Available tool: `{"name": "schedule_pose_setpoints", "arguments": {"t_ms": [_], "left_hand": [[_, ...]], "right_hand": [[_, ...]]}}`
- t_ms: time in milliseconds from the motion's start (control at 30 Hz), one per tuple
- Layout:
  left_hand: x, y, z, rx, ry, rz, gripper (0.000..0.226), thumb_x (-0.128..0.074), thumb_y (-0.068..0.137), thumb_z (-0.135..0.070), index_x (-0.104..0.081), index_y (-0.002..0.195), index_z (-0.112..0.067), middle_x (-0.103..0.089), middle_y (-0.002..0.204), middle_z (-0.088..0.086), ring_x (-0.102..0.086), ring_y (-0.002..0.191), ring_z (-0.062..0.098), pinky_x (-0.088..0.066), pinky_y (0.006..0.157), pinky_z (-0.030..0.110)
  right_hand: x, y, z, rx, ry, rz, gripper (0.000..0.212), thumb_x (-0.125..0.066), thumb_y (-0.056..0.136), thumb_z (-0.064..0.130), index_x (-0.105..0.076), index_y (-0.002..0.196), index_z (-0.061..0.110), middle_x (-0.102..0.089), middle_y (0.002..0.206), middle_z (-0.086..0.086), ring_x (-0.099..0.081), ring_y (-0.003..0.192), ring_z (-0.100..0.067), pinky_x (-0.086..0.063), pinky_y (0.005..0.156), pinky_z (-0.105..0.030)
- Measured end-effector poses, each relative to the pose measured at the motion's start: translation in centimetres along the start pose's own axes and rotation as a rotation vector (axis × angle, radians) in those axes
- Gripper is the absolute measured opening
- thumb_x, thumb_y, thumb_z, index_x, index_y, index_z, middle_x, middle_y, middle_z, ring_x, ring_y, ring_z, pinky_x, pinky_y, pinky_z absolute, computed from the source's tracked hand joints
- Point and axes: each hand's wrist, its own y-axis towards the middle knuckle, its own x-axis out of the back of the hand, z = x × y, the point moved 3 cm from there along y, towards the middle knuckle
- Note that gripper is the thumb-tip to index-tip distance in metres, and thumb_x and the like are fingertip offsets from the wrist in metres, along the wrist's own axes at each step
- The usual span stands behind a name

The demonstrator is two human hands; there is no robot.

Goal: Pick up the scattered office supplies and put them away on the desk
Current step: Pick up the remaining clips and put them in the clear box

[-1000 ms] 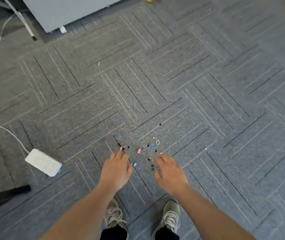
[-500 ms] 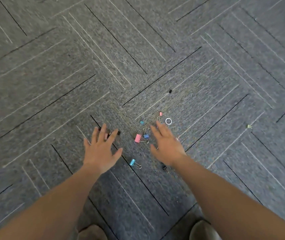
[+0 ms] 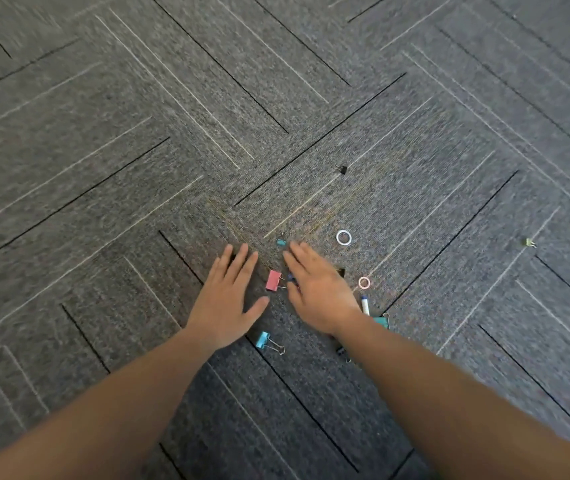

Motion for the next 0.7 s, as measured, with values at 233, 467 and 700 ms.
{"name": "schedule_pose_setpoints", "arguments": {"t_ms": [233,467,700], "left_hand": [[1.5,2.8,-0.9,-0.089,-0.013,-0.041,0.068,-0.023,0.096,-0.040,0.010,0.149,-0.015,0.018,0.157,0.001,0.019,0.143,0.014,0.002,0.119,0.036],[0.4,4.6,-3.0,-0.316,0.049,0.041,0.054,-0.016,0.096,-0.029,-0.010,0.150,-0.020,-0.001,0.158,-0.007,0.011,0.144,0.009,-0.003,0.119,0.040],[-0.2,0.8,-2.4,-0.363,0.154,0.088,0.079,-0.007,0.089,-0.066,-0.004,0.151,-0.019,0.000,0.159,-0.004,0.009,0.145,0.015,-0.005,0.118,0.043]], "right_hand": [[-0.2,-0.4,-2.9,0.002,0.045,-0.108,0.059,-0.020,0.101,0.046,-0.007,0.154,0.024,0.002,0.161,0.005,0.011,0.147,-0.015,-0.001,0.119,-0.040],[-2.3,-5.9,-2.8,0.070,0.193,-0.116,0.053,-0.023,0.099,0.032,-0.030,0.149,0.018,-0.023,0.158,0.001,-0.013,0.146,-0.014,-0.015,0.120,-0.040],[-1.1,-7.3,-9.0,-0.119,0.206,-0.216,0.055,-0.018,0.097,0.035,-0.029,0.149,0.022,-0.022,0.158,0.005,-0.009,0.147,-0.011,-0.014,0.120,-0.041]]}}
